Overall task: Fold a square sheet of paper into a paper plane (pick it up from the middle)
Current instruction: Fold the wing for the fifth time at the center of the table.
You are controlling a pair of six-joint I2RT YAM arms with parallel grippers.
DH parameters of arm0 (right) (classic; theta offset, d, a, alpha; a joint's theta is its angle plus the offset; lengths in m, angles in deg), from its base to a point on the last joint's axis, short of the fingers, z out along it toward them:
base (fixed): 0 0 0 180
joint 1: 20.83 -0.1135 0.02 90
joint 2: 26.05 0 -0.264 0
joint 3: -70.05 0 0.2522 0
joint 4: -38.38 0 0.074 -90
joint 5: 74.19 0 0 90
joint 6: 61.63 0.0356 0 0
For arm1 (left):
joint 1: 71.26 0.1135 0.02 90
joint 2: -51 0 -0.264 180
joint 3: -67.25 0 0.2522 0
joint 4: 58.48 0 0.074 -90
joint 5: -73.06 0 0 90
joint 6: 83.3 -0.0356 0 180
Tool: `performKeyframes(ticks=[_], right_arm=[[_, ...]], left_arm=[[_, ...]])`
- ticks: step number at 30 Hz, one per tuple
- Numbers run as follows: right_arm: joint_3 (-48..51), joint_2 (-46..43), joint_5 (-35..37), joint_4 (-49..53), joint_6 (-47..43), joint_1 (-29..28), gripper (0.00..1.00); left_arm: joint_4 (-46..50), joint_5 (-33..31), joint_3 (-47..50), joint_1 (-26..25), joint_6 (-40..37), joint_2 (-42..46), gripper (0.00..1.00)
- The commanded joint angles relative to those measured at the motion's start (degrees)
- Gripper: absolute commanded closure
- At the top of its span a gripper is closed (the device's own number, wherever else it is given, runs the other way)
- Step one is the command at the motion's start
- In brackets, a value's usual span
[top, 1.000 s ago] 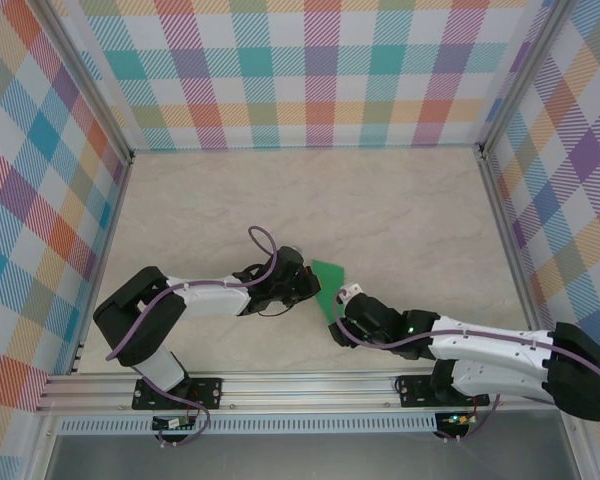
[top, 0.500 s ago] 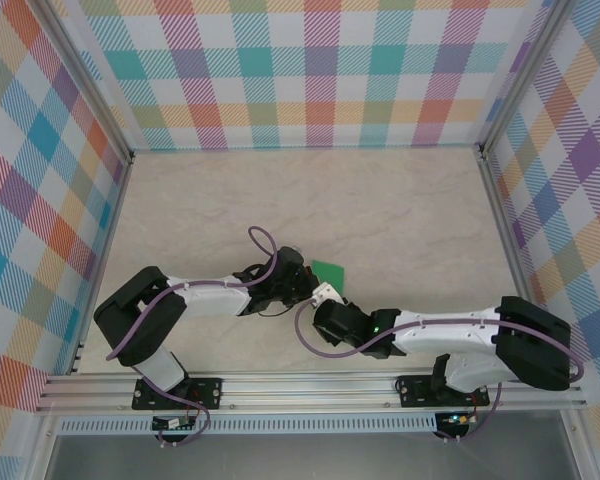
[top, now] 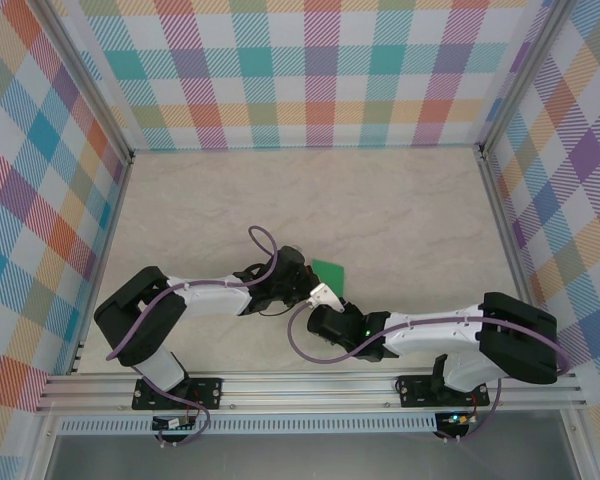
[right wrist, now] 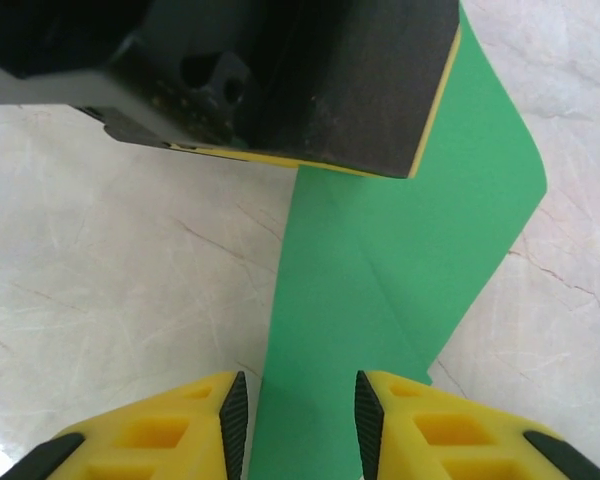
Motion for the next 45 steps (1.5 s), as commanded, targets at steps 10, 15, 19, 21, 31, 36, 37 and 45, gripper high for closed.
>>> performKeyframes(ticks=[10, 15, 19, 21, 31, 36, 37, 45], right_arm=[[-0.9, 2.1, 3.1, 1.5, 1.8, -0.4, 0.69], [-0.7, 2.0, 3.7, 1.4, 2.3, -0.4, 0.7], [-0.6, 2.0, 4.8, 1.9, 3.0, -0.4, 0.75], [-0.4, 1.9, 4.8, 1.6, 2.9, -0.4, 0.76], [-0.5, 2.2, 4.7, 1.4, 3.6, -0.4, 0.89], [0.9, 1.3, 4.4, -1.6, 3.8, -0.4, 0.94], [1.5, 0.9, 4.2, -2.7, 3.8, -0.4, 0.95], [6.0, -2.4, -3.6, -12.8, 2.0, -0.4, 0.97]], left_arm=[[-0.4, 0.3, -1.4, -1.2, 0.3, 0.7, 1.0], [-0.3, 0.3, -1.3, -1.2, 0.3, 0.9, 1.0], [-0.1, 0.2, -1.4, -1.2, 0.2, 1.4, 1.0], [0.1, 0.0, -1.3, -1.2, 0.2, 1.6, 1.0], [0.6, 0.0, -1.1, -1.2, 0.1, 3.3, 0.99], [2.9, -1.9, -0.5, -1.2, 0.1, 6.2, 0.86], [3.5, -2.4, -0.2, -1.2, 0.1, 7.0, 0.8], [14.6, -10.5, 0.8, -1.2, -1.5, 17.8, 0.49]])
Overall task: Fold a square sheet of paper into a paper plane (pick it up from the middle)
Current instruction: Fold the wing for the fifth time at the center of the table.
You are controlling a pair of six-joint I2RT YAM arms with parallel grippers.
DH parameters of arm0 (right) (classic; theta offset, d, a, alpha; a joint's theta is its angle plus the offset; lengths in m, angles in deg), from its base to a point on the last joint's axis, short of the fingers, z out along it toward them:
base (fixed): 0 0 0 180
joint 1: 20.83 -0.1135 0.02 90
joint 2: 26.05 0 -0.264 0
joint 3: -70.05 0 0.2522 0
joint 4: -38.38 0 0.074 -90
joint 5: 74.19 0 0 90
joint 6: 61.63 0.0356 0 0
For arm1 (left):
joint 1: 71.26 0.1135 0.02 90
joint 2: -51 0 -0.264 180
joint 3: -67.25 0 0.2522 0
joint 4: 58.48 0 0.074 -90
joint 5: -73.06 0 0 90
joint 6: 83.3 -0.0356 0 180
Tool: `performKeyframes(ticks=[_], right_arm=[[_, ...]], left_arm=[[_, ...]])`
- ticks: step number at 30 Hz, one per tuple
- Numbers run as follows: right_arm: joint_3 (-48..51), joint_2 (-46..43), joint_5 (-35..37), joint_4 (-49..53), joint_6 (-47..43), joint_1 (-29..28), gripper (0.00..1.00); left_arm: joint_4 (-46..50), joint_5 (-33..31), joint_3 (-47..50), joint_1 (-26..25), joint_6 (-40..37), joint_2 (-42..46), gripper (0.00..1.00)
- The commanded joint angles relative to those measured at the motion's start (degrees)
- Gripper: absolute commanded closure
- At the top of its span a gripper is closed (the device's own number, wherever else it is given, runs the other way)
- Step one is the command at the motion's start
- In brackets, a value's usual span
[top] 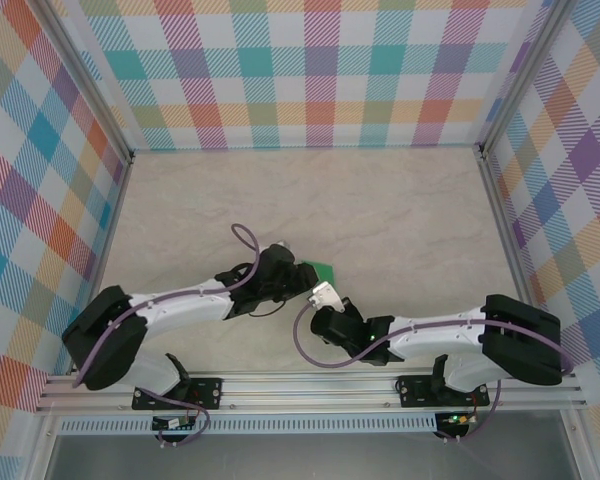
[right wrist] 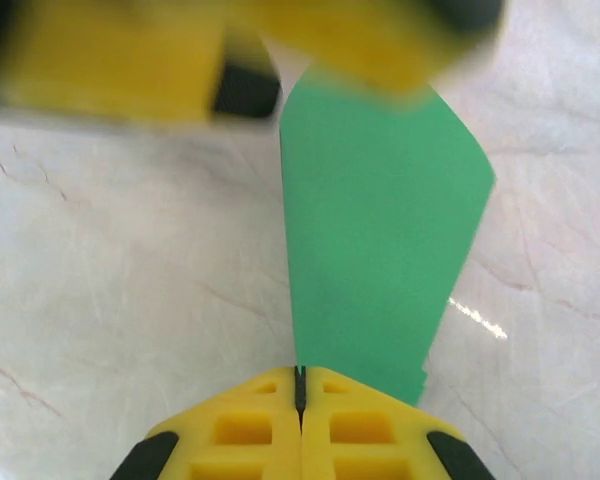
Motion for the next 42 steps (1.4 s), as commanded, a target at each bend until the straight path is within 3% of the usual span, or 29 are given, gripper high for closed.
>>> performKeyframes(ticks=[1, 7, 14, 19, 25, 29, 42], right_arm=[[2.2, -0.8, -4.9, -4.1, -0.4, 0.3, 0.97], [1.8, 1.9, -6.2, -5.4, 0.2, 0.3, 0.97], [1.8, 1.5, -2.8, -3.8, 1.3, 0.3, 0.96], [3.2, -0.5, -2.2, -3.0, 2.5, 0.3, 0.95], [4.8, -3.0, -1.6, -2.3, 2.6, 0.3, 0.94], [4.4, -2.9, -1.7, -0.8, 3.0, 0.3, 0.93], [3.9, -4.9, -0.9, 6.6, 7.1, 0.3, 0.82]], left_arm=[[6.9, -5.5, 0.0, -0.7, -1.6, 6.5, 0.44], [9.5, -8.9, 2.9, -0.4, -1.0, 11.7, 0.25], [3.1, -2.0, 2.1, 0.1, 0.2, 4.0, 0.25], [0.0, 3.5, -2.3, 0.0, 0.1, -5.0, 0.37], [-0.3, 5.0, -5.5, 0.0, 0.3, -10.2, 0.42], [-0.1, 6.5, -7.8, 0.1, -0.3, -13.2, 0.62], [3.3, 6.8, -9.8, 0.0, -2.0, -13.6, 1.0]])
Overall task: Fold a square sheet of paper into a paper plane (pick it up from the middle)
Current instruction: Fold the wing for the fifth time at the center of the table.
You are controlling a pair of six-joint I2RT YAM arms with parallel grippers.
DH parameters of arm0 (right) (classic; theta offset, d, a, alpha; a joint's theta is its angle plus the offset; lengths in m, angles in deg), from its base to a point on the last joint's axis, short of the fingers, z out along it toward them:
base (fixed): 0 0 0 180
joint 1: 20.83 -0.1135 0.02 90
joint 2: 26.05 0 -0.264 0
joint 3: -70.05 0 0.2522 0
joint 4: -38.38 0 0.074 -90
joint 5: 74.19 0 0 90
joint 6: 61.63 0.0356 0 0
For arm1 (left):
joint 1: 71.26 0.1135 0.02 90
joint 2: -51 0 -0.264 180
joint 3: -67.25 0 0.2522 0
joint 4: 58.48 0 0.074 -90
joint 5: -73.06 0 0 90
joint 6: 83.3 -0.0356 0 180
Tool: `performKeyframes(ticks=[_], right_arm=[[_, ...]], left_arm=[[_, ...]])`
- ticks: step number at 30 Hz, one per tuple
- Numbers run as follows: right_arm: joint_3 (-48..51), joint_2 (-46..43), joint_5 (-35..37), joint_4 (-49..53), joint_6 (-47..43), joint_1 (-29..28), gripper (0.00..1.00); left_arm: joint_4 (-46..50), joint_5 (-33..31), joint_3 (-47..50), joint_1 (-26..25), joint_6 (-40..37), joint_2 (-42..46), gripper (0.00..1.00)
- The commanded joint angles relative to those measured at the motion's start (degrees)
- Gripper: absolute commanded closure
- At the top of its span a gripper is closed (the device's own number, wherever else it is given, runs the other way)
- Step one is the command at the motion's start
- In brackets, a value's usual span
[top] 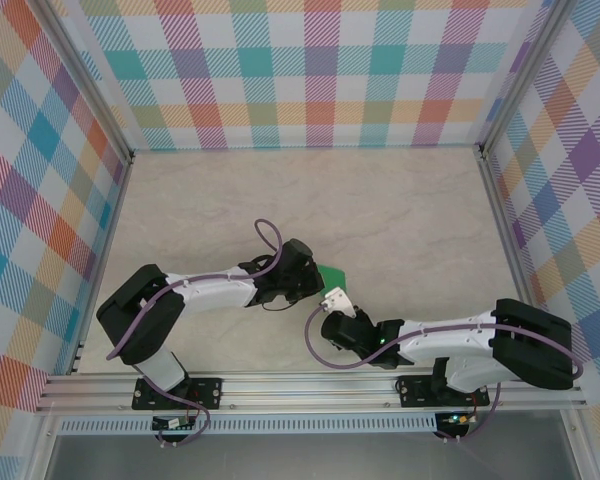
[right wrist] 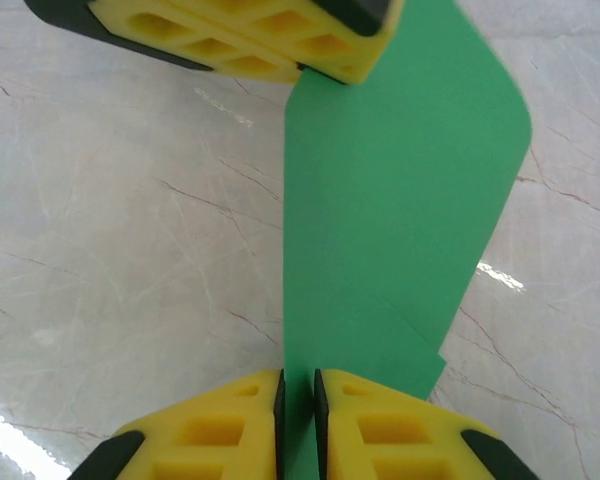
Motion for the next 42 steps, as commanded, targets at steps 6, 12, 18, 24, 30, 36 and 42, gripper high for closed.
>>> performKeyframes(ticks=[6, 12, 18, 24, 30, 36, 42], right_arm=[[-2.3, 1.1, 2.8, 6.7, 3.8, 0.1, 0.76], [-4.0, 3.0, 2.8, 7.1, 2.9, 0.1, 0.78], [-5.1, 3.0, 2.8, 6.8, 2.0, 0.1, 0.78], [-5.1, 3.5, 2.8, 6.5, 2.3, 0.1, 0.86], [-4.5, 3.7, 2.8, 6.5, 3.8, 0.2, 0.95], [-1.7, 1.7, -1.2, 1.4, 3.7, 1.6, 0.98], [3.5, -4.0, -11.4, -6.1, 5.6, 6.5, 0.98]], left_arm=[[1.9, 0.6, -2.4, -0.1, -0.9, 0.4, 1.0], [3.0, 0.5, -2.8, -0.1, -1.4, 0.3, 1.0], [3.4, 0.5, -3.0, 0.0, -1.5, 0.1, 1.0], [3.5, 0.6, -3.0, 0.0, -1.5, 0.1, 1.0], [4.3, 0.2, -3.1, 0.0, -1.7, 1.2, 1.0], [7.4, -3.1, -2.2, 0.0, -2.1, 6.1, 0.65], [12.7, -8.5, -0.4, 0.5, -2.5, 14.3, 0.41]])
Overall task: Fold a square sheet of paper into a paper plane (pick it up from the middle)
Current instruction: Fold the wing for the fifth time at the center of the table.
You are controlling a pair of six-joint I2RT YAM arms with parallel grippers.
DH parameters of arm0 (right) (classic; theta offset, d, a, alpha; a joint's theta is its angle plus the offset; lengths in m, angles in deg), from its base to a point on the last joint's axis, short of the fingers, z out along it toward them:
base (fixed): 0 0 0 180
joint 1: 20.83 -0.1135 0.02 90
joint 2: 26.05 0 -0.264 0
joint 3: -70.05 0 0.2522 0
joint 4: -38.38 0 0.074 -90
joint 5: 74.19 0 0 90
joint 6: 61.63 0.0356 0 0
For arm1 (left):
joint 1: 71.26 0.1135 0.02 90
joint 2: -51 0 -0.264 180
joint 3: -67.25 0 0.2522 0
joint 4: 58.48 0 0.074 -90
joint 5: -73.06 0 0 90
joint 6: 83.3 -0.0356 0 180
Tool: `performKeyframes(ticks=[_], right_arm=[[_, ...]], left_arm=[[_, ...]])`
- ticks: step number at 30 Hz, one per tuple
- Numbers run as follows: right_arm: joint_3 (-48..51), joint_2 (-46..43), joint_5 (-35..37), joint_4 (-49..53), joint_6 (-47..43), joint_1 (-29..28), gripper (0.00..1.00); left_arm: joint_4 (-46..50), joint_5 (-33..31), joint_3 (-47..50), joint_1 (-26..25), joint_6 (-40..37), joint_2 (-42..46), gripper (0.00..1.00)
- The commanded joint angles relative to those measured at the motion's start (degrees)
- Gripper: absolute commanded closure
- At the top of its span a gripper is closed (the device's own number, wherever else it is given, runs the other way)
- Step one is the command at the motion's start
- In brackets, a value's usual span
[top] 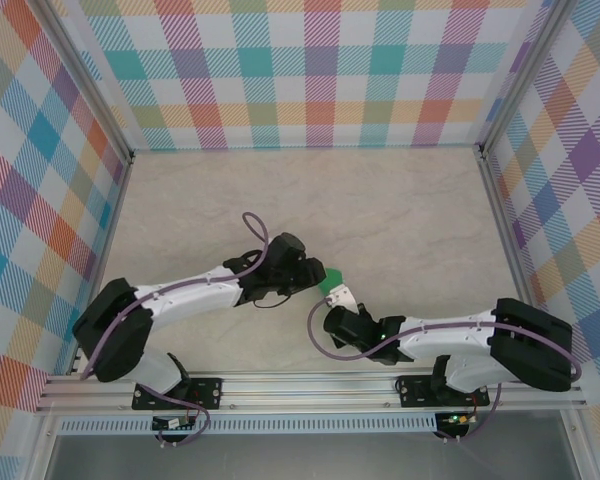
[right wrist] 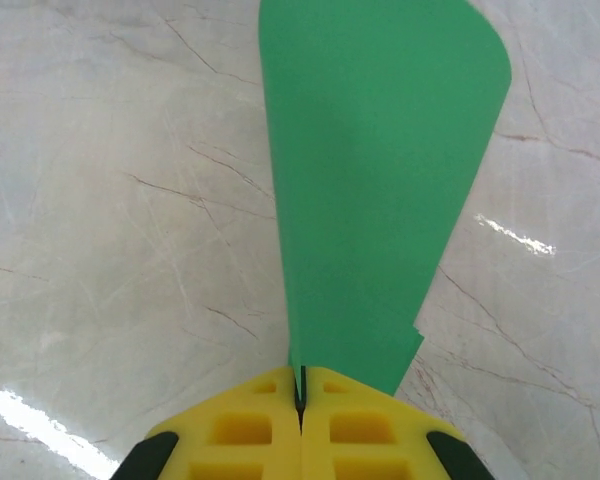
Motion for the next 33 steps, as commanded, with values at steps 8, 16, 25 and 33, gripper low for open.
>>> performKeyframes(ticks=[8, 16, 25, 33], right_arm=[[9.1, -14.3, -24.2, -10.0, 6.8, 13.2, 0.96], [11.1, -14.5, -35.6, -12.2, 10.6, 19.6, 0.94], [11.1, -10.5, -38.1, -14.0, 14.4, 21.4, 0.93], [12.6, -8.0, -41.4, -15.6, 18.9, 23.9, 0.92]], left_arm=[[3.7, -3.8, 3.5, 0.6, -1.6, 8.6, 0.37], [-0.5, -0.5, 4.8, 0.5, -1.3, 6.7, 0.38], [-4.8, 2.9, 6.3, 0.6, -0.2, 4.2, 0.42], [-10.2, 6.0, 8.1, 0.1, 1.3, 1.7, 0.45]])
